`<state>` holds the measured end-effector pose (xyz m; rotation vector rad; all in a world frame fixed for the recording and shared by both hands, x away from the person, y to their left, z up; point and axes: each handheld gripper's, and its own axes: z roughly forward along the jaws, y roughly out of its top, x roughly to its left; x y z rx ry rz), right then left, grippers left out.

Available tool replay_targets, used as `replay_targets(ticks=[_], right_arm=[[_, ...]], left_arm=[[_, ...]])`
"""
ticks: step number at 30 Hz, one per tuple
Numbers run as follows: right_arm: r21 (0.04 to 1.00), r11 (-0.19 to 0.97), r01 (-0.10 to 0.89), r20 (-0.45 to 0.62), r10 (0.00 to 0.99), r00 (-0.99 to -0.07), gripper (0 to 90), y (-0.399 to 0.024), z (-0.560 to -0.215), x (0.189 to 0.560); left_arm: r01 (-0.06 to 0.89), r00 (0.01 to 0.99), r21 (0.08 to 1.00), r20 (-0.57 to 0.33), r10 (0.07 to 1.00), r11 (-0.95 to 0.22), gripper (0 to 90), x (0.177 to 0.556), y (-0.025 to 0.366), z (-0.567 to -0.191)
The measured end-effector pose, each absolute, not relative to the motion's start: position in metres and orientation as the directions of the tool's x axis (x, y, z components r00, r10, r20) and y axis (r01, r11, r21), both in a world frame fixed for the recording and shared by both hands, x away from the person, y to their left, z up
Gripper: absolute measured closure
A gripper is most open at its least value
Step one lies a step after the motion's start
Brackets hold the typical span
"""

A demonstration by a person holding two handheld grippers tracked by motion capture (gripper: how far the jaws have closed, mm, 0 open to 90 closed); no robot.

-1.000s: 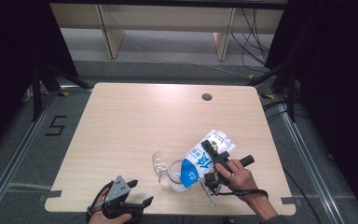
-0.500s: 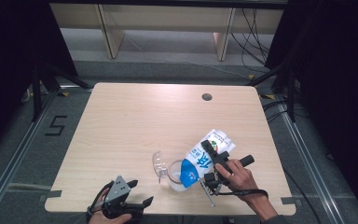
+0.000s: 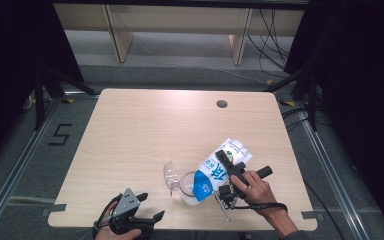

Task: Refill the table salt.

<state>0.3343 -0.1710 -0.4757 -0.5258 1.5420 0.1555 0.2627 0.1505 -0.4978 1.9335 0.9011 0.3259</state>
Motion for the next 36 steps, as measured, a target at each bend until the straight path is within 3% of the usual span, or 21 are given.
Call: replay_targets(ticks=[25,33,36], right_arm=[[-0.198,0.893,-0.405,-0.978,-0.208,0.020,59.9,-0.1718,-0.4777,0.3338],[-0.228,0.882,-0.412,-0.972,-0.232,0.043,60.0,-0.1709,-0.4754,0.3338],[-0.196,0.892,-0.408,-0.978,-0.206,0.020,60.1,-0.1720,-0.4780,0.3342]], left_arm=[[0.462,0.689,0.847,-0.156,0.707,-0.264,18.8,0.2623,0.1494,-0.4984],[0.462,0.690,0.845,-0.153,0.707,-0.268,18.8,0.2624,0.1498,-0.4981],[0.463,0.689,0.846,-0.156,0.708,-0.264,18.8,0.2624,0.1496,-0.4983]])
